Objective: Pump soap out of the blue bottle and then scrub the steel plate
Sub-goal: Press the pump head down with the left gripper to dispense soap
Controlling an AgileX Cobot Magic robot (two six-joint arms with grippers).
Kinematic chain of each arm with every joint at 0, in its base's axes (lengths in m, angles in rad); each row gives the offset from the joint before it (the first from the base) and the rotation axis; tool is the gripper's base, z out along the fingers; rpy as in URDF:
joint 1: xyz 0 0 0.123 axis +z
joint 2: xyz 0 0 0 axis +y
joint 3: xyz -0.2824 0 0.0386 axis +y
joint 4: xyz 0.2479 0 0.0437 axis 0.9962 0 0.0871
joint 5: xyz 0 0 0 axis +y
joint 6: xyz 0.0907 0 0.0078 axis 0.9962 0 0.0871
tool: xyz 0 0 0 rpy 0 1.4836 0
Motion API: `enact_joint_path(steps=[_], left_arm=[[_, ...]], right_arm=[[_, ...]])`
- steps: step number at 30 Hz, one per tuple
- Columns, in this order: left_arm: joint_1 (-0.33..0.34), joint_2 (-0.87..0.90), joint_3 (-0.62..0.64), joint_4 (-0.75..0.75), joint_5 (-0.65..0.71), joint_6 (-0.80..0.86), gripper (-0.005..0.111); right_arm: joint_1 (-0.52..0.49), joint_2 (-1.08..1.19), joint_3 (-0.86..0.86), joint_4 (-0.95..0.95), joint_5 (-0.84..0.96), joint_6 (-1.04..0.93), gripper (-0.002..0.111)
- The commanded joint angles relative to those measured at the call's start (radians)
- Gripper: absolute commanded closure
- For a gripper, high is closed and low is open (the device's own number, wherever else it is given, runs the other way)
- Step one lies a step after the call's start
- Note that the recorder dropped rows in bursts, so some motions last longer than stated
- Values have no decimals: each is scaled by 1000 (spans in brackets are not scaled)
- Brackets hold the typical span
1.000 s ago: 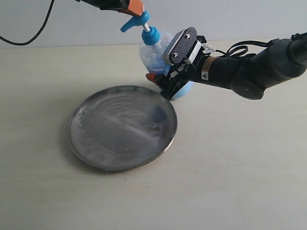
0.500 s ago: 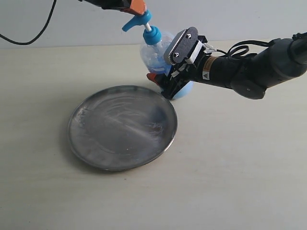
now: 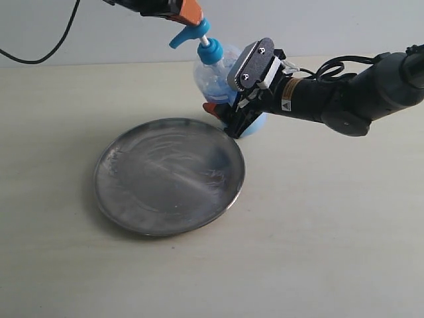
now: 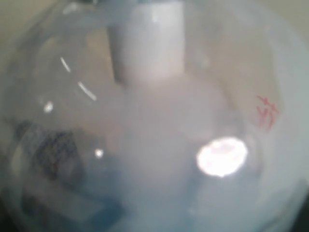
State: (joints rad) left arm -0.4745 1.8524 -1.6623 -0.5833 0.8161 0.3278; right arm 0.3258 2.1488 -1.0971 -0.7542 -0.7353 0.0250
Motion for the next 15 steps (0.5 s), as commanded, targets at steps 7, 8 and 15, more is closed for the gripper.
enact_joint_path(steps=[7, 8, 15], left_arm=[[-5, 27, 12, 20, 65, 5, 106], [-7, 27, 12, 20, 68, 5, 106], [-7, 57, 12, 23, 82, 5, 106]], right_arm=[[10, 22, -7, -60, -126, 72, 108], [10, 29, -7, -62, -130, 72, 108], [10, 42, -7, -62, -143, 72, 108]])
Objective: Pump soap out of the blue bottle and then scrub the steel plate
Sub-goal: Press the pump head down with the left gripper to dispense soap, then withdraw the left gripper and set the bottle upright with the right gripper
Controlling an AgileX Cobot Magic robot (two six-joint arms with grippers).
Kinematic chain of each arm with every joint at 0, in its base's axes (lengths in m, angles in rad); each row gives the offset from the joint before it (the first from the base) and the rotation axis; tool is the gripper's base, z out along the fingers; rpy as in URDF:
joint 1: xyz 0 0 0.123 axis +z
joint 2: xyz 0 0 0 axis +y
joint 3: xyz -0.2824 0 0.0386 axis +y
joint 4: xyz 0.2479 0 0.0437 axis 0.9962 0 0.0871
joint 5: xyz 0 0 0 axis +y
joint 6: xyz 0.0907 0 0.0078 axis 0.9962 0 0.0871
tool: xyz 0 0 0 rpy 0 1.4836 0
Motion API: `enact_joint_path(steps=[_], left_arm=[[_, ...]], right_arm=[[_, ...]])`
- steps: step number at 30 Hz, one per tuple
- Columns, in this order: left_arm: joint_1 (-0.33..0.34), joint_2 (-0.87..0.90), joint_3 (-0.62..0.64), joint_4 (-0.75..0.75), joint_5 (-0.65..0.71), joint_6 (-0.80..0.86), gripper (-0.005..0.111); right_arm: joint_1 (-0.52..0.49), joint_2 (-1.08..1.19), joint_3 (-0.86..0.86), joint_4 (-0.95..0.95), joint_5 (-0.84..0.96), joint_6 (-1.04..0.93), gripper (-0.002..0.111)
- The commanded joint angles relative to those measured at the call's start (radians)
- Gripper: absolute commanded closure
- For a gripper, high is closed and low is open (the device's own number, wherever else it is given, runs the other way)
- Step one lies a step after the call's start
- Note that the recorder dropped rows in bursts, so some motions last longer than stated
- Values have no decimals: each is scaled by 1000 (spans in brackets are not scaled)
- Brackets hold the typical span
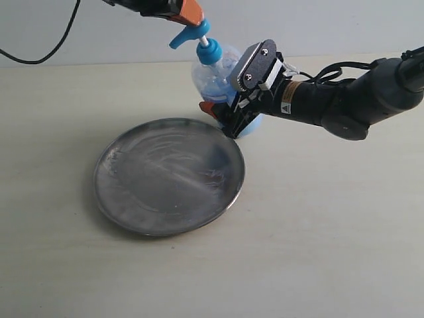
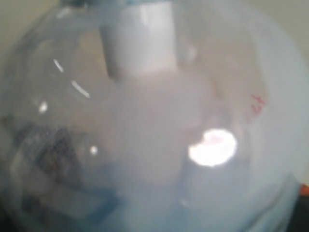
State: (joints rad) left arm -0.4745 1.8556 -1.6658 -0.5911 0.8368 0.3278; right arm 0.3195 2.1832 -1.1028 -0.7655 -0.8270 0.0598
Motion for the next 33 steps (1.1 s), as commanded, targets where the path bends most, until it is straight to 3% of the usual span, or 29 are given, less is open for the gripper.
enact_joint_path(steps=[1, 19, 25, 33], left_arm=[[-7, 61, 16, 28, 61, 5, 106], [-7, 157, 32, 38, 83, 5, 106], [-7, 162, 135, 33, -17, 5, 106], [-7, 114, 74, 5, -65, 57, 106]], right_arm=[[17, 8, -2, -50, -54, 37, 108], [17, 8, -2, -46, -54, 37, 108], [17, 8, -2, -46, -58, 37, 108], [17, 8, -2, -20, -58, 37, 108]])
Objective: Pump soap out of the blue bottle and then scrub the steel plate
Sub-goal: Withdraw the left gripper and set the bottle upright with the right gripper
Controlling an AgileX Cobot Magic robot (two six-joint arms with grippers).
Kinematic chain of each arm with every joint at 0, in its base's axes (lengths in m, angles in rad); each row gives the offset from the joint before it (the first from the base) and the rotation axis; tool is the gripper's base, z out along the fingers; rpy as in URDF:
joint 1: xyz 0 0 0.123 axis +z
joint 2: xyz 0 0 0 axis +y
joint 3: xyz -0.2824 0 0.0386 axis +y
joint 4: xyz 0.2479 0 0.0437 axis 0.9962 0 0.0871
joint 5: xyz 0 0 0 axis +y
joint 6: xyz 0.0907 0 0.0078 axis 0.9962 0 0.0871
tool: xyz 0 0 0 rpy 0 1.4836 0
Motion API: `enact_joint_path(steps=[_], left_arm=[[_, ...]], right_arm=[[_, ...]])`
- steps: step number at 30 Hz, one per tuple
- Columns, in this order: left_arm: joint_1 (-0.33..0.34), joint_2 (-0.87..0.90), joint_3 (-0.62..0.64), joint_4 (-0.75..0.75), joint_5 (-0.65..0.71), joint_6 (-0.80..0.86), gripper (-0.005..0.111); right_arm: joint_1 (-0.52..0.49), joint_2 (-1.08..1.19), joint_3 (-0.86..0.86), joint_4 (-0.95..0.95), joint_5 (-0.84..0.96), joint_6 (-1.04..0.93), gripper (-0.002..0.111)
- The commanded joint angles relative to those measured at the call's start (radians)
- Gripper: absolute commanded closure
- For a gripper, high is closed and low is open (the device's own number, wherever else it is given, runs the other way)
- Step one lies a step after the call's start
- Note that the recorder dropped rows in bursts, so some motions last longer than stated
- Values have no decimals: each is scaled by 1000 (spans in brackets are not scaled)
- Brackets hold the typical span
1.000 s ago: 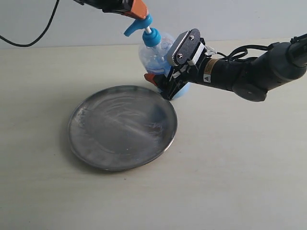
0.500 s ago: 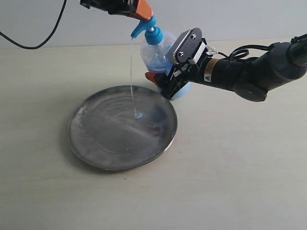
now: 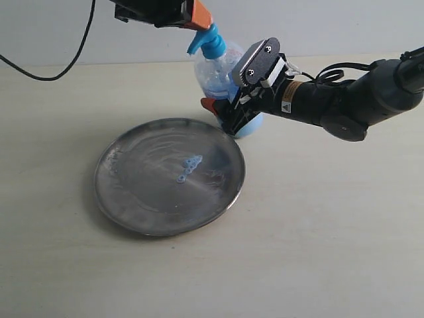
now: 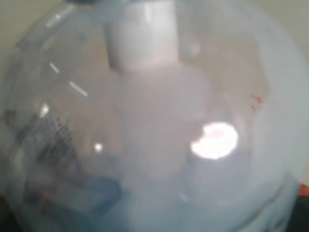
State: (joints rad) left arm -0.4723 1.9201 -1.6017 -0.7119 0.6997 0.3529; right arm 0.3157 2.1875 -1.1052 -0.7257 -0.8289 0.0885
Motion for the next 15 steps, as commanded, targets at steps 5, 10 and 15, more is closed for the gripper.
enact_joint_path(steps=[5, 10, 15], left_arm=[[-9, -24, -106, 126, 53, 73, 106], [-9, -68, -170, 133, 33, 85, 106], [-7, -111, -173, 138, -5, 85, 106]], right_arm=[[20, 3, 1, -33, -56, 8, 108], [20, 1, 1, 3, -46, 4, 108], [19, 1, 1, 50, -34, 4, 108]])
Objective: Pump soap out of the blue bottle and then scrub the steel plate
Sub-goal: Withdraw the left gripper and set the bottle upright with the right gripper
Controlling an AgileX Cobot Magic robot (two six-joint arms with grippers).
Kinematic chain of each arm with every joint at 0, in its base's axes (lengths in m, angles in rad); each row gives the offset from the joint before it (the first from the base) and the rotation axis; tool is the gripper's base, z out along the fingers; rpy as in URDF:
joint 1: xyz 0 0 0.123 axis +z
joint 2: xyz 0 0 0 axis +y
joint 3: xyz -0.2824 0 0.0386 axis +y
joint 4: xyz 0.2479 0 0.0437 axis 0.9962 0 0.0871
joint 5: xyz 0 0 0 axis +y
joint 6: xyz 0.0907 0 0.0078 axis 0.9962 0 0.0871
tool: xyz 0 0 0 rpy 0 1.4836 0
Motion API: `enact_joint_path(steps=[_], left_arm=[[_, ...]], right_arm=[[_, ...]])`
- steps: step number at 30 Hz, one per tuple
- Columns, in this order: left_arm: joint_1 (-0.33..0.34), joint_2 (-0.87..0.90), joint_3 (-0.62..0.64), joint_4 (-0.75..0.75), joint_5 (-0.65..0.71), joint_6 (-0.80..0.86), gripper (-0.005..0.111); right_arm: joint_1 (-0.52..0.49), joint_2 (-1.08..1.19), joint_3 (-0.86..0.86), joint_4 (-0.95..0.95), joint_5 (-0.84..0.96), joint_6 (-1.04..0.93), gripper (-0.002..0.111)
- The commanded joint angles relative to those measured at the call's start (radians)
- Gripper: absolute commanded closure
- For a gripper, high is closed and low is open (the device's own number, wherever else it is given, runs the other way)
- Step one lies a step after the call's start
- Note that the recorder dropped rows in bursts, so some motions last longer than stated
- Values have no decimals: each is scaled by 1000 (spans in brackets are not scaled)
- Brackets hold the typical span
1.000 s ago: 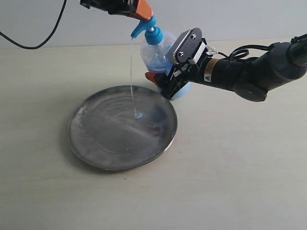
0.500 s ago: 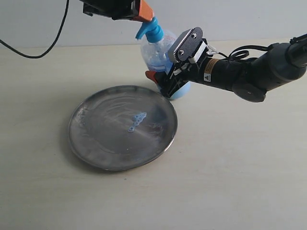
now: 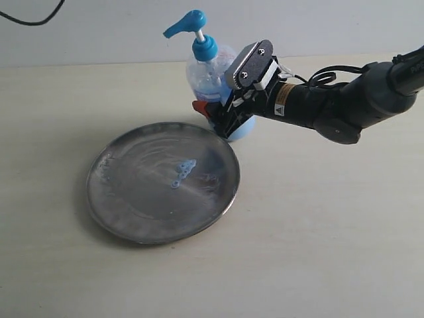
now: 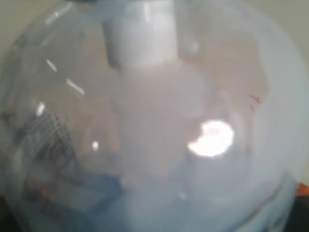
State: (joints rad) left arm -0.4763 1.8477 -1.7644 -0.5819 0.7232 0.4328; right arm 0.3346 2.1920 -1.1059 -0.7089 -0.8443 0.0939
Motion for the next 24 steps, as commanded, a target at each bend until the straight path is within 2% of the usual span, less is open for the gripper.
enact_joint_path(steps=[1, 8, 15, 24], left_arm=[[-3, -45, -10, 15, -31, 5, 106], [-3, -79, -8, 36, -53, 5, 106], [-3, -93, -4, 38, -55, 1, 106], [-3, -96, -2, 38, -47, -22, 106]], right_arm=[[0, -3, 1, 57, -19, -1, 108], [-33, -3, 1, 135, -25, 1, 108], [-78, -3, 1, 155, -73, 113, 108], [-81, 40, -1, 174, -144, 183, 108]])
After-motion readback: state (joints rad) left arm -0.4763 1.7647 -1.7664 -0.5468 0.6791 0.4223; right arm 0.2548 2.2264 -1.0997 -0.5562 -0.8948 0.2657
